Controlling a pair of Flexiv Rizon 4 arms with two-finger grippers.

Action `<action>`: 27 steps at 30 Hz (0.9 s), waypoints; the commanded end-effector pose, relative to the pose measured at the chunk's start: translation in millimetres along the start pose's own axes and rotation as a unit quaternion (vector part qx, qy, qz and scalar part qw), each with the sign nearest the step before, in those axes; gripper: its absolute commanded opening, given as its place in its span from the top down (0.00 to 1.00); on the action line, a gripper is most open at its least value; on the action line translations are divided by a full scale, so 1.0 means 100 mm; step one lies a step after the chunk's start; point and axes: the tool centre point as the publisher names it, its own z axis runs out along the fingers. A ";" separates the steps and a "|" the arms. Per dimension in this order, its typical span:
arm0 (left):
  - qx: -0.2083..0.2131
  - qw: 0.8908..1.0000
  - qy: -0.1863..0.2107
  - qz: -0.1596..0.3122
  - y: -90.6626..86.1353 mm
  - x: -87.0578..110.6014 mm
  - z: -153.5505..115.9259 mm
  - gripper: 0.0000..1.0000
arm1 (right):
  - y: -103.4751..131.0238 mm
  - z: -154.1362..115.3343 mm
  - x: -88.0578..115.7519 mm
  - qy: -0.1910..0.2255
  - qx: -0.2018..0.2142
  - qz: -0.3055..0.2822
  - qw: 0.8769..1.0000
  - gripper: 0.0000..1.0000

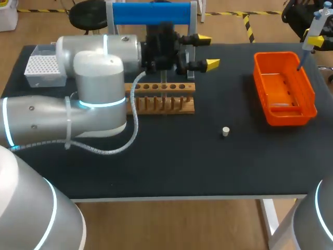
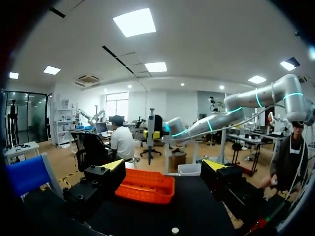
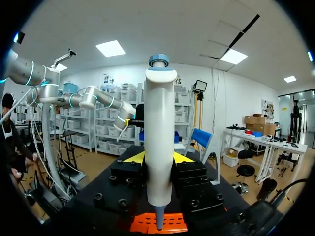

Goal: Invert the test tube, pick up the pipette, mount the tip to pipette, aspirate from beaker and dispense into the tube, eject the tip, return the pipette, and cap with the stopper.

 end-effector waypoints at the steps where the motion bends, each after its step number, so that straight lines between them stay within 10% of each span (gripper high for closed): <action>1: 0.020 1.000 0.002 -0.002 0.05 0.03 -0.23 0.00 | 0.01 0.01 0.01 -0.001 0.001 0.000 1.000 1.00; 27: -0.006 1.000 -0.026 -0.001 0.17 0.10 -0.67 0.00 | 0.01 0.01 0.01 -0.001 0.001 0.000 1.000 1.00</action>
